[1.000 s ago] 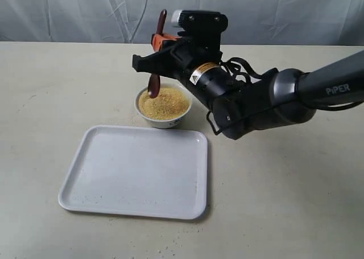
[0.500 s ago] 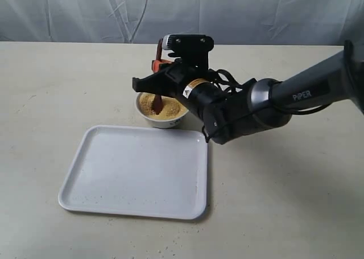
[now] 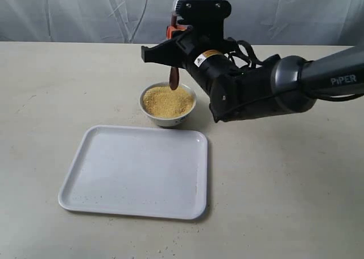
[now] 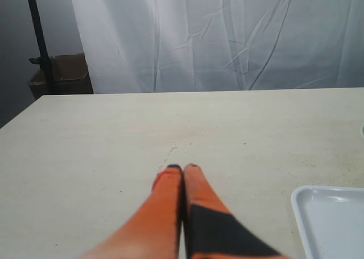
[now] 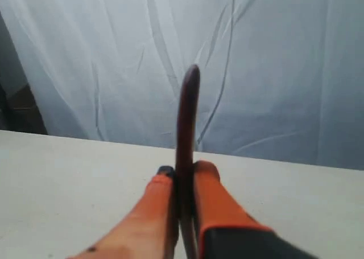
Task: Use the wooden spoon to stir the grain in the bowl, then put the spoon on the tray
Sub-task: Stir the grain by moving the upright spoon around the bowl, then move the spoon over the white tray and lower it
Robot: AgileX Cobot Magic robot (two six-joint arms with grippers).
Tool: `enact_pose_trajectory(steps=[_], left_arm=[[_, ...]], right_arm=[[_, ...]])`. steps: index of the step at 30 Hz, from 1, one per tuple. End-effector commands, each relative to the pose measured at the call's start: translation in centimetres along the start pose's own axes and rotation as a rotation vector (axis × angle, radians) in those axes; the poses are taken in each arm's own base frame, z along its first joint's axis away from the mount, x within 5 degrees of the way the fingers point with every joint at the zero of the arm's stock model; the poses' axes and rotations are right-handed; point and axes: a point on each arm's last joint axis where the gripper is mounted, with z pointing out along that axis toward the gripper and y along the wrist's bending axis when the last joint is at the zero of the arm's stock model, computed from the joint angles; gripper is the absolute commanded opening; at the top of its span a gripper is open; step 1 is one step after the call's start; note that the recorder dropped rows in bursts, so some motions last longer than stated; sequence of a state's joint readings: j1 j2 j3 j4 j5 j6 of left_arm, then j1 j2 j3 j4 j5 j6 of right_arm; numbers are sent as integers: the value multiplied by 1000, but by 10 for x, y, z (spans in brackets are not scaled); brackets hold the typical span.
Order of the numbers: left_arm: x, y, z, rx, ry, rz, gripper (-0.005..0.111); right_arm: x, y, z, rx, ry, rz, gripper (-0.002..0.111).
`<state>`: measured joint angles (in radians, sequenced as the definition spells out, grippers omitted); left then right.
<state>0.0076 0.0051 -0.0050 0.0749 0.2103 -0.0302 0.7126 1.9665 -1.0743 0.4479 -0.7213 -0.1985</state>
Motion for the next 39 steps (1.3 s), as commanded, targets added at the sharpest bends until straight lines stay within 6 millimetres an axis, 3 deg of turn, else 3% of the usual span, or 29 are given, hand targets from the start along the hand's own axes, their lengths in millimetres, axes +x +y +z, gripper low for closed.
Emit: enact_pose_trajectory(steps=[1, 8, 14, 24, 30, 36, 39], left_arm=[[1, 0, 0, 0, -5, -7, 0], [1, 0, 0, 0, -5, -7, 0], [1, 0, 0, 0, -5, -7, 0], [1, 0, 0, 0, -5, -7, 0], [1, 0, 0, 0, -5, -7, 0], [1, 0, 0, 0, -5, -7, 0], [1, 0, 0, 0, -5, -7, 0]], right_arm=[[17, -9, 6, 75, 24, -15, -1], [51, -7, 14, 36, 71, 40, -1], [40, 7, 12, -105, 36, 31, -1], [25, 6, 8, -90, 17, -76, -1], [-2, 7, 0, -89, -35, -117, -1], [-47, 16, -34, -201, 170, -211, -1], [-73, 22, -56, -277, 369, -219, -1]])
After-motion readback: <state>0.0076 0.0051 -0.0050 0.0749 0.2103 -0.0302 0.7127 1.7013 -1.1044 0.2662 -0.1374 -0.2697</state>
